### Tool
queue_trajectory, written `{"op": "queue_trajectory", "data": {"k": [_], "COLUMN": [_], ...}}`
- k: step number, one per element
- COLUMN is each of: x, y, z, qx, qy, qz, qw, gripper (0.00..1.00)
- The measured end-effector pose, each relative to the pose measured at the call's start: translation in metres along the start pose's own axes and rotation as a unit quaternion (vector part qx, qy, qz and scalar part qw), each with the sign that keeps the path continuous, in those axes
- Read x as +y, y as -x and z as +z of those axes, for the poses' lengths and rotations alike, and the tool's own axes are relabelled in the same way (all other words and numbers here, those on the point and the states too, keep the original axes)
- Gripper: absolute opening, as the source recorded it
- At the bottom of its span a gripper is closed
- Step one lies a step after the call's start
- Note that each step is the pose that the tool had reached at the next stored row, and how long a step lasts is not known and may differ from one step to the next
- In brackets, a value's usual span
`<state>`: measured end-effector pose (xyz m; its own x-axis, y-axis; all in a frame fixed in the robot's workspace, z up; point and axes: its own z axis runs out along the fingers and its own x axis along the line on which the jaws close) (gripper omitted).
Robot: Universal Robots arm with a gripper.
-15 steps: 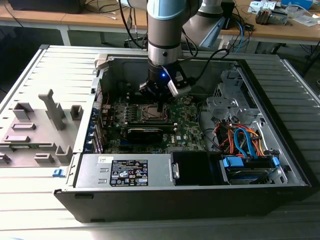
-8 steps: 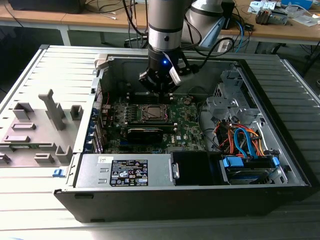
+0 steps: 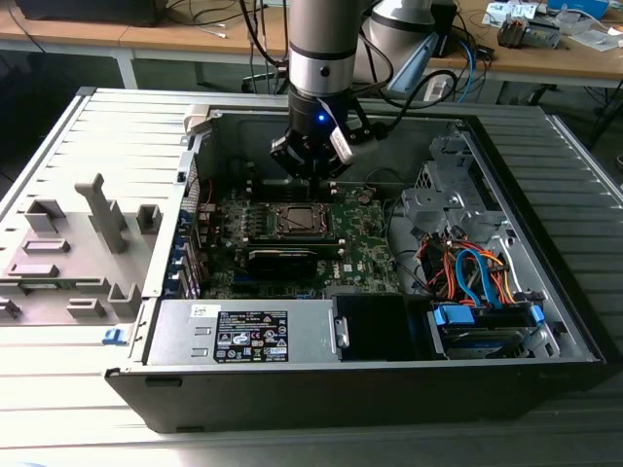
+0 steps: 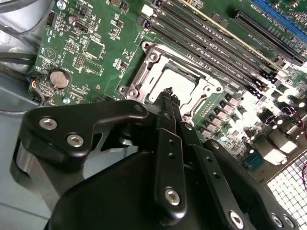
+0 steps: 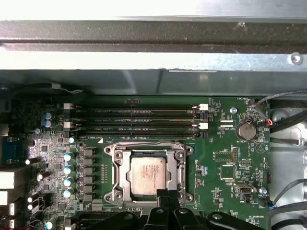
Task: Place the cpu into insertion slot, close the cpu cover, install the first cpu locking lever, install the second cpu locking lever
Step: 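Install the first cpu locking lever, then install the second cpu locking lever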
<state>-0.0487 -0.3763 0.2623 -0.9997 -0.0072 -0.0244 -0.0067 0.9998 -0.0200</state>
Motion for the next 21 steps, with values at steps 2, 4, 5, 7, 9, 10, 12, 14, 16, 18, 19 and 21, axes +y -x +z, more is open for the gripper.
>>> {"op": "queue_trajectory", "data": {"k": [2, 4, 5, 7, 9, 10, 12, 14, 16, 18, 19, 21], "x": [0.0, 0.0, 0.0, 0.0, -0.0006, -0.0016, -0.0049, -0.0091, -0.0105, -0.0117, -0.0131, -0.0155], "y": [0.0, 0.0, 0.0, 0.0, 0.0, 0.0, 0.0, -0.0001, 0.0007, 0.0022, 0.0025, 0.0024], "z": [0.0, 0.0, 0.0, 0.0, 0.0, 0.0001, 0.0004, 0.0015, 0.003, 0.0058, 0.0078, 0.01], "qx": [0.0, 0.0, 0.0, 0.0, 0.0, 0.0, 0.0, 0.0, 0.0001, 0.0005, 0.0006, 0.0005], "qy": [0.0002, 0.0004, 0.0005, 0.0007, 0.0006, 0.0006, 0.0006, 0.0007, 0.0007, -0.0003, -0.0006, -0.0005], "qz": [0.0, 0.0, 0.0, 0.0, 0.0, 0.0, 0.0, 0.0, 0.0, 0.0, 0.0, 0.0], "qw": [1.0, 1.0, 1.0, 1.0, 1.0, 1.0, 1.0, 1.0, 1.0, 1.0, 1.0, 1.0], "gripper": [0.11, 0.11, 0.11, 0.11, 0.11, 0.11, 0.11, 0.11, 0.11, 0.11, 0.11, 0.11]}}
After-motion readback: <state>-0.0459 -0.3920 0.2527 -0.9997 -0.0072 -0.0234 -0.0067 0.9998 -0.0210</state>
